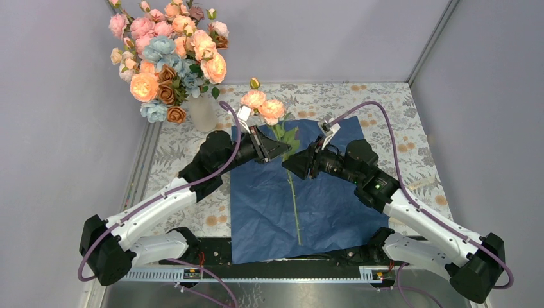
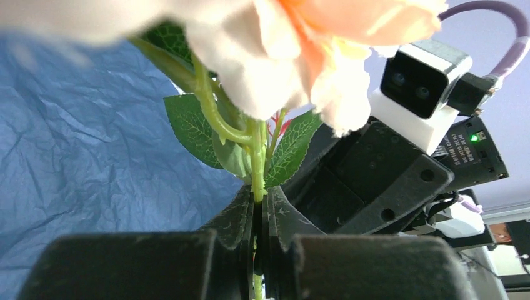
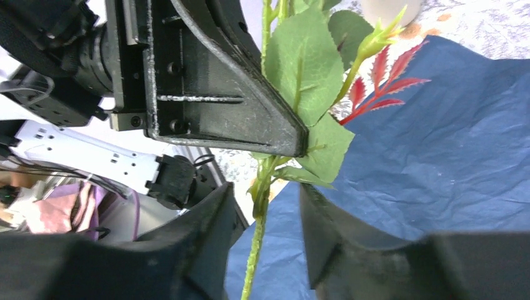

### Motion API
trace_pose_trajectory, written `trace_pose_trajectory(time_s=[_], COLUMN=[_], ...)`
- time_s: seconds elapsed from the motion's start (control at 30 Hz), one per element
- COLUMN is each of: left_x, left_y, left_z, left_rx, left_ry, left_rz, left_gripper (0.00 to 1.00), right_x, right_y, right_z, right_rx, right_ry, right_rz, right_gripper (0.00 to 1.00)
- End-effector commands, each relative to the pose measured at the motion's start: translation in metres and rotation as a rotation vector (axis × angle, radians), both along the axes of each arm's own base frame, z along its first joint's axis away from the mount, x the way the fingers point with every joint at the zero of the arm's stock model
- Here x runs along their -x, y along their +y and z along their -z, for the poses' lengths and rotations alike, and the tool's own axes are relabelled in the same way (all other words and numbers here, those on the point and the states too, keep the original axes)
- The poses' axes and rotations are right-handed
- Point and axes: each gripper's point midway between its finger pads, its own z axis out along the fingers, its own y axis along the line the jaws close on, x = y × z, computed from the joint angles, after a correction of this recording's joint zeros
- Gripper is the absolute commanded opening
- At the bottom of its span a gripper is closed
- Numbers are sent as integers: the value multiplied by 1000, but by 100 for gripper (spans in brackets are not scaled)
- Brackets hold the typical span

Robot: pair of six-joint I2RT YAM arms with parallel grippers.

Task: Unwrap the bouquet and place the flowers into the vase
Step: Pick up the fake flower from the wrapping paper.

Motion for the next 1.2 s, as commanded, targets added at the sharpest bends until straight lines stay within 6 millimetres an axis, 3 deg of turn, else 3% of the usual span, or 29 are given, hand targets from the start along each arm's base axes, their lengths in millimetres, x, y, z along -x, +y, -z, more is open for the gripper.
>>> trace_pose_trajectory(time_s=[0.0,0.1,0.27,0.53,0.77,0.93,1.17], left_x=[2,-4,-17,-12,-14,-27,-53], left_y=[5,18,48,78,111,140,181], left_z=[-36,-32,-20,-31,-58,-77,-112], left_rx=[-35,-135,-269,-388,-505,-596,-633], left_ry=[-176,-231,-285,-471,-694,-811,-900], left_rz=[13,-12,-44,-10,-83,-212,-457], left_gripper=[0,0,0,0,0,0,0], right_x=[-6,-11,-25,-47,-64,-72,-78], right_y=[-9,-19,-42,-77,-108,-128,-141], right_z=[-24,-24,-17,5,37,56,66], right_rx=[-20,-9,27,91,76,62,45], right_ry=[-83,-96,-90,-32,134,211,257], right_rz=[66,129,273,494,586,625,667], right_gripper=[58,68,77,90,93,93,93])
